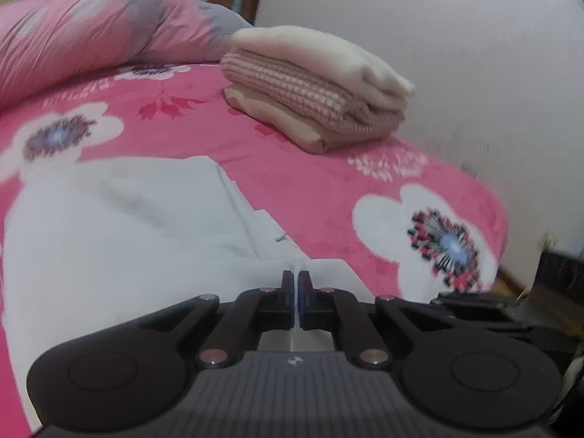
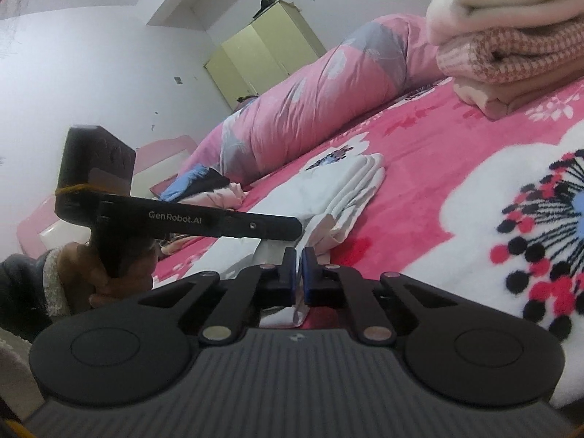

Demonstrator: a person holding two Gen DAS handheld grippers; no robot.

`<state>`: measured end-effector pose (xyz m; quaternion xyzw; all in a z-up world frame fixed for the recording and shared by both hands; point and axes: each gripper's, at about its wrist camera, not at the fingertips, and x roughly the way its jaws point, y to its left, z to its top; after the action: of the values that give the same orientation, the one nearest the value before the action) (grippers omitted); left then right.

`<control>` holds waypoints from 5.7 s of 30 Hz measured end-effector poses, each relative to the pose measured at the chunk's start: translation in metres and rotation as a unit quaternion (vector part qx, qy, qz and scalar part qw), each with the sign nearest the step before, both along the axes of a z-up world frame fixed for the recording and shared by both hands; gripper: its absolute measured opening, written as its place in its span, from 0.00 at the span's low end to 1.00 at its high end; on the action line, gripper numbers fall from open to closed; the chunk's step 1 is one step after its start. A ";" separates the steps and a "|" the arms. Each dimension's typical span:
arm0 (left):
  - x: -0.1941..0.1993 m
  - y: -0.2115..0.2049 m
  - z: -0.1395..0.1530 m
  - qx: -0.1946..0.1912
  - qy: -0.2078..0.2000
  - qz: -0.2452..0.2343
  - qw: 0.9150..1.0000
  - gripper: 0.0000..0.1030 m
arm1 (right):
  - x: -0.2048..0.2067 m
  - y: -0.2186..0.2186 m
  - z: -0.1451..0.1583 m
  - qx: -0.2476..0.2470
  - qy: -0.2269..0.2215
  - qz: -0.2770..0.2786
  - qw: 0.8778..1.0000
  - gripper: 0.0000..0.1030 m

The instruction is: Fold clothes

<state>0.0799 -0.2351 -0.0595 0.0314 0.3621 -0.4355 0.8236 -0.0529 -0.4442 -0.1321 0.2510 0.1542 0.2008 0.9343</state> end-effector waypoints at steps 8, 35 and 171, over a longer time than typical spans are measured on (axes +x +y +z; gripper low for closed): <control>0.007 0.025 -0.008 -0.073 0.052 0.030 0.996 0.03 | 0.001 0.006 0.008 -0.004 -0.030 0.017 0.999 0.01; 0.014 0.039 -0.010 -0.131 0.083 0.045 0.987 0.03 | 0.018 -0.007 0.019 0.014 -0.018 0.069 0.997 0.06; -0.015 0.016 -0.025 0.037 -0.101 0.016 0.994 0.53 | -0.018 0.008 0.004 0.054 0.067 -0.026 0.996 0.05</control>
<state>0.0647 -0.2190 -0.0845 0.1002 0.2938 -0.4031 0.8609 -0.0713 -0.4362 -0.1277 0.3182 0.1991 0.1674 0.9116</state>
